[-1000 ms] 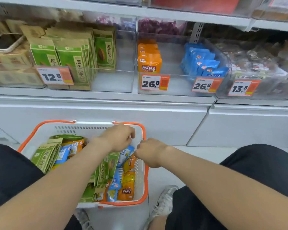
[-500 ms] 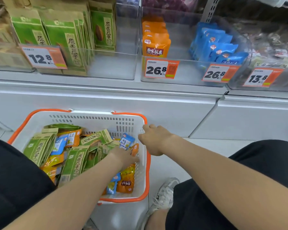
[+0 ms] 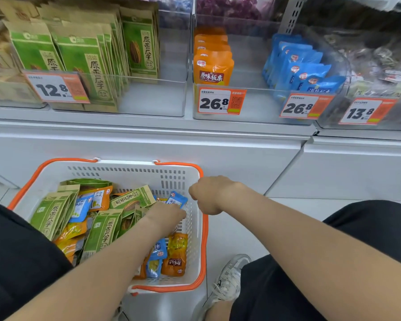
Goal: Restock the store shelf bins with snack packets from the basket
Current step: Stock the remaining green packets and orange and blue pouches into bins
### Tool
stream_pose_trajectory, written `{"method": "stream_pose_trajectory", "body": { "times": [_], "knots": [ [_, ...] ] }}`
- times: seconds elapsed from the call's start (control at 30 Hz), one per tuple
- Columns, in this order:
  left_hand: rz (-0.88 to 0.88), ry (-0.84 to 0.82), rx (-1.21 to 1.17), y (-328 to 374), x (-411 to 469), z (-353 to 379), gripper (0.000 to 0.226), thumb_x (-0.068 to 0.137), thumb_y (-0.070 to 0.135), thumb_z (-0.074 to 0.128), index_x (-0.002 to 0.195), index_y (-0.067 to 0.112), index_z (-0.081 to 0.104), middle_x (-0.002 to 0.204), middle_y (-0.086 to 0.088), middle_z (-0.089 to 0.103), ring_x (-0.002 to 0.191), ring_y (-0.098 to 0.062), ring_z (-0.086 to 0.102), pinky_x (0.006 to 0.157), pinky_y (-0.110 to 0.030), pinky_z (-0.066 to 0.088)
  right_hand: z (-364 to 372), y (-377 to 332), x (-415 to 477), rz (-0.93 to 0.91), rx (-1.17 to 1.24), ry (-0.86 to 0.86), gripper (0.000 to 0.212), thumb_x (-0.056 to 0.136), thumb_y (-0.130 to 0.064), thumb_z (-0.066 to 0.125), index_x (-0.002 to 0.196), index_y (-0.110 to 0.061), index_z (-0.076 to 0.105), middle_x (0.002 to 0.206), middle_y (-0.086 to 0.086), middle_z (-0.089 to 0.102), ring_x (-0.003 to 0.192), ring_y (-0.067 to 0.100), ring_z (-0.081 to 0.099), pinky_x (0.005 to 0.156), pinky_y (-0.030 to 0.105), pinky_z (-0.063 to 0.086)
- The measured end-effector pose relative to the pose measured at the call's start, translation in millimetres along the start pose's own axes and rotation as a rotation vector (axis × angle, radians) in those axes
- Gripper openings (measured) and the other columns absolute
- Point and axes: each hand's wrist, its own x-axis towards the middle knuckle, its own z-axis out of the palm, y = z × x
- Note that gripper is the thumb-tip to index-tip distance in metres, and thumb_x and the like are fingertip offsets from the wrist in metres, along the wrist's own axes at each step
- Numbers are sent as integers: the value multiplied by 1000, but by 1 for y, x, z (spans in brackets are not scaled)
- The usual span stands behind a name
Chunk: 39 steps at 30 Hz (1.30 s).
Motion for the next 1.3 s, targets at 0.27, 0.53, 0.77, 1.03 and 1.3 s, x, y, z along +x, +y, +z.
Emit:
{"method": "stream_pose_trajectory", "body": {
  "times": [0.27, 0.53, 0.77, 1.03, 1.3],
  "knots": [
    [52, -204, -157, 5, -3, 18, 50, 95, -11, 58, 141, 6, 54, 137, -16, 57, 119, -34, 63, 91, -38, 52, 1, -10, -8, -14, 53, -7, 42, 99, -12, 52, 140, -20, 53, 130, 7, 59, 97, 25, 64, 73, 34, 55],
    [-45, 78, -508, -23, -4, -7, 35, 90, 1, 70, 118, 20, 76, 110, -1, 73, 103, -20, 68, 89, -29, 54, -10, 2, -16, 7, 64, -49, 40, 95, -2, 51, 133, -12, 55, 108, 5, 60, 80, 22, 57, 64, 32, 47],
    [-39, 449, -1005, -49, -19, -51, 14, 85, 35, 85, 76, 27, 79, 68, 6, 64, 65, -8, 58, 64, -29, 48, -21, 10, -5, -43, 342, 20, 56, 92, -36, 73, 139, -13, 53, 124, 7, 66, 108, 26, 65, 93, 43, 57],
    [14, 745, -1529, -52, -46, -96, 19, 90, 35, 81, 82, 17, 81, 74, -16, 66, 67, -14, 54, 67, -37, 45, -46, 30, -18, 13, 772, 272, 40, 84, -39, 81, 118, -24, 66, 102, -3, 67, 93, 17, 66, 75, 31, 56],
    [-258, 1138, -1482, -44, -45, -134, 30, 101, 49, 62, 122, 28, 63, 111, 3, 60, 90, -11, 60, 72, -18, 44, -94, 37, -55, 154, 803, 593, 14, 90, -19, 69, 104, -19, 71, 101, 1, 73, 95, 22, 68, 85, 40, 59]
  ]
}}
